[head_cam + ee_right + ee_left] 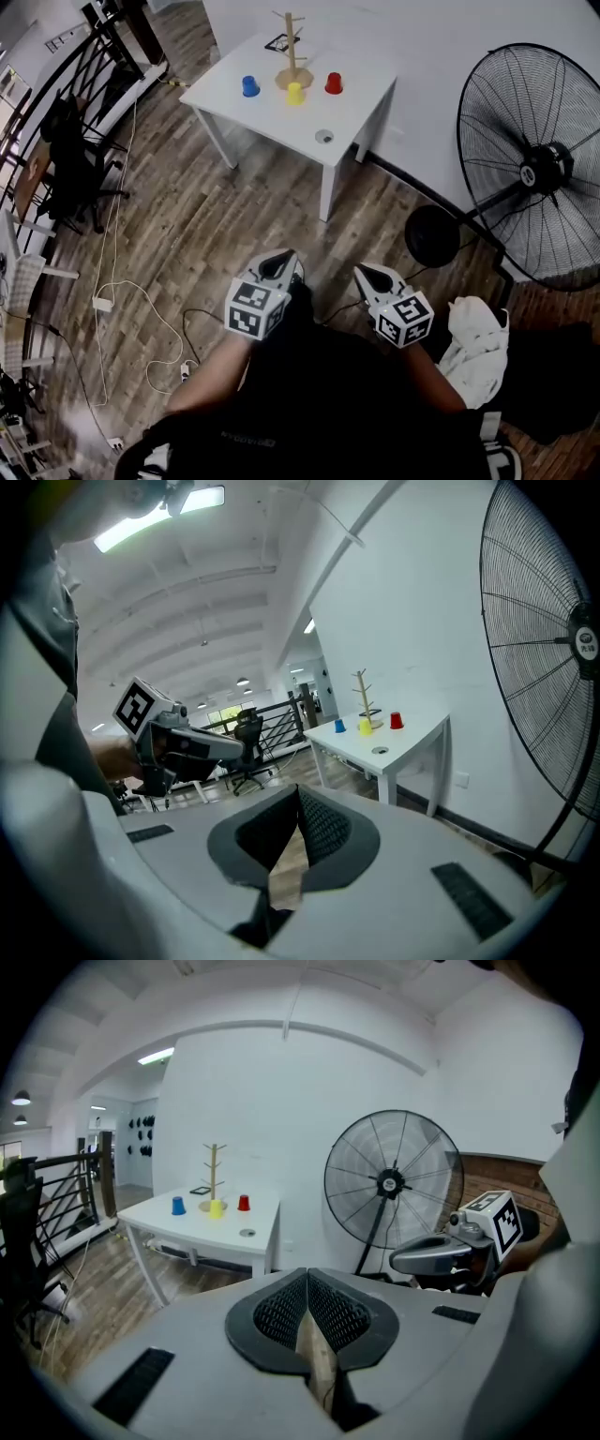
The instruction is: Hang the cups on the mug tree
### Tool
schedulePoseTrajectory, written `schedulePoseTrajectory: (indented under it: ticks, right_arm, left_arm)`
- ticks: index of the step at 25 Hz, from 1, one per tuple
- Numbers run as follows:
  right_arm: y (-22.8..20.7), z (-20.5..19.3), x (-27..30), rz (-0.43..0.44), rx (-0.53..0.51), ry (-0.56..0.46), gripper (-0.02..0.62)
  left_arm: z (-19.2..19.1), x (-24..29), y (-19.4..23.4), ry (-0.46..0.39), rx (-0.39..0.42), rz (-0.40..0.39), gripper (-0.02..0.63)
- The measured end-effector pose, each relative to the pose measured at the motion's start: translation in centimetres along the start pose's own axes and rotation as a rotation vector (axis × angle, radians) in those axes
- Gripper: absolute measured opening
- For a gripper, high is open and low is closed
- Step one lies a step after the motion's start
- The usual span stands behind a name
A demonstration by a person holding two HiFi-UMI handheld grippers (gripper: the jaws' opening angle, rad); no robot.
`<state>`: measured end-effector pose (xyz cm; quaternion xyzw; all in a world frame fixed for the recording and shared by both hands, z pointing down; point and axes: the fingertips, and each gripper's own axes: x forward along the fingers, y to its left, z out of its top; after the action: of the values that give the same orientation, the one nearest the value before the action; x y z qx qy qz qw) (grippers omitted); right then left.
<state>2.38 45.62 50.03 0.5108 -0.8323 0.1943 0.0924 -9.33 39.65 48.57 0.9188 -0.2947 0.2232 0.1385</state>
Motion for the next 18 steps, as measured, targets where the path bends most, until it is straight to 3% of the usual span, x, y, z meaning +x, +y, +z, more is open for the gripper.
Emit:
schedulePoseTrajectory:
  ticks: [18]
  right_arm:
    - [-10.7,13.8,18.2,-0.075,-0.031,0.013,0.006]
  left_arm:
    - [13.9,12.6,18.6,-0.047,0.044,-0.058,0.017]
